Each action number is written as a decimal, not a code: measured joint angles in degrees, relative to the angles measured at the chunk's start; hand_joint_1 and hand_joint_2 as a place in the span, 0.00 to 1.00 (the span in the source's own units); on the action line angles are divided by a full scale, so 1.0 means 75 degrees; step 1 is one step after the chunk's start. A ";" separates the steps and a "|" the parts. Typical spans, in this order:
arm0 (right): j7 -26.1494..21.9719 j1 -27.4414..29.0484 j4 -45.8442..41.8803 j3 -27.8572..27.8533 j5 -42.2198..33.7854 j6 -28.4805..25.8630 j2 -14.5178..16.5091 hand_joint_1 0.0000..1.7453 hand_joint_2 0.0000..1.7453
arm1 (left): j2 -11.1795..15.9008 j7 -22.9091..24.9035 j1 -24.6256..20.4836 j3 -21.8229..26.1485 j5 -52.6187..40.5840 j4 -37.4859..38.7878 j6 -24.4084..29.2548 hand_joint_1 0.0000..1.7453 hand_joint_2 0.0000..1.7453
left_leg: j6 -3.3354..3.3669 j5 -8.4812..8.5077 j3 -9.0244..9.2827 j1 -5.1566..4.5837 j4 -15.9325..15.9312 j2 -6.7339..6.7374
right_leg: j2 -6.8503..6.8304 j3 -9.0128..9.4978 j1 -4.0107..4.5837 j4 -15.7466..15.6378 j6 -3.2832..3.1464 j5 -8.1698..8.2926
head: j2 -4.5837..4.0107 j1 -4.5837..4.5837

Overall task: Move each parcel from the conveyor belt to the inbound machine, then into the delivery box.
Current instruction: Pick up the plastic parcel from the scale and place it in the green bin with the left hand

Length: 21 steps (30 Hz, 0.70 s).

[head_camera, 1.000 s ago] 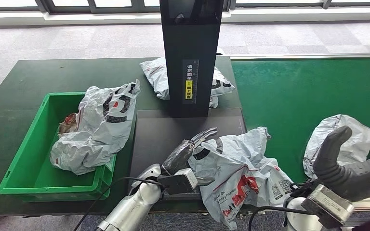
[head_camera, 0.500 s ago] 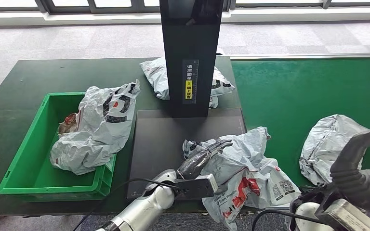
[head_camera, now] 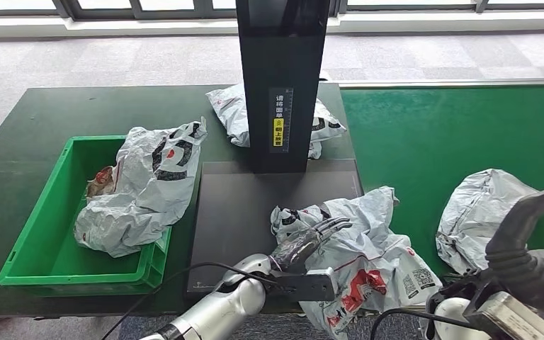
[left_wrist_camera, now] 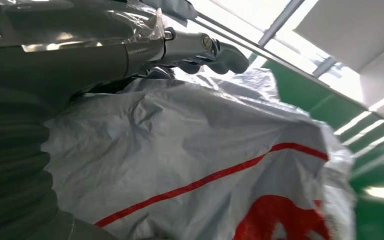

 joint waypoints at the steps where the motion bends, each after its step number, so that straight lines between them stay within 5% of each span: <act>1: 0.0001 0.0001 0.0002 -0.0007 -0.0004 0.0001 0.0000 0.00 1.00 | -0.0004 0.0494 -0.0026 -0.0205 -0.0224 0.0020 0.0310 1.00 1.00 | 0.0000 0.0000 0.0000 0.0000 0.0000 0.0000 | -0.0001 0.0000 0.0000 0.0000 0.0000 0.0000 | 0.0000 0.0000; 4: 0.0001 0.0005 0.0003 -0.0015 -0.0029 0.0001 0.0000 0.00 1.00 | -0.0013 0.1985 -0.0144 -0.0997 -0.0726 0.0045 0.1087 1.00 1.00 | 0.0000 0.0000 0.0000 0.0000 0.0000 -0.0001 | -0.0002 0.0001 0.0000 0.0000 0.0000 0.0000 | 0.0000 0.0000; 7: 0.0001 0.0009 0.0001 -0.0020 -0.0069 -0.0001 0.0000 0.00 1.00 | -0.0012 0.2755 -0.0305 -0.1703 -0.0914 0.0082 0.1559 1.00 1.00 | 0.0000 0.0000 0.0002 0.0000 0.0000 0.0000 | -0.0002 0.0002 0.0000 0.0000 0.0000 0.0000 | 0.0000 -0.0001; 13: 0.0001 0.0010 0.0001 -0.0028 -0.0084 -0.0002 0.0000 0.00 1.00 | 0.0002 0.2969 -0.0468 -0.2442 -0.0989 0.0181 0.1771 1.00 1.00 | 0.0000 -0.0001 0.0001 0.0000 -0.0001 0.0000 | -0.0001 0.0001 0.0000 0.0000 0.0000 -0.0002 | 0.0000 -0.0002; 21: 0.0001 0.0011 0.0001 -0.0028 -0.0090 -0.0001 0.0000 0.00 1.00 | 0.0003 0.3064 -0.0521 -0.2653 -0.1029 0.0258 0.1973 1.00 1.00 | 0.0002 -0.0004 0.0002 0.0000 -0.0001 0.0000 | -0.0001 0.0001 0.0000 0.0000 -0.0002 -0.0005 | 0.0000 -0.0001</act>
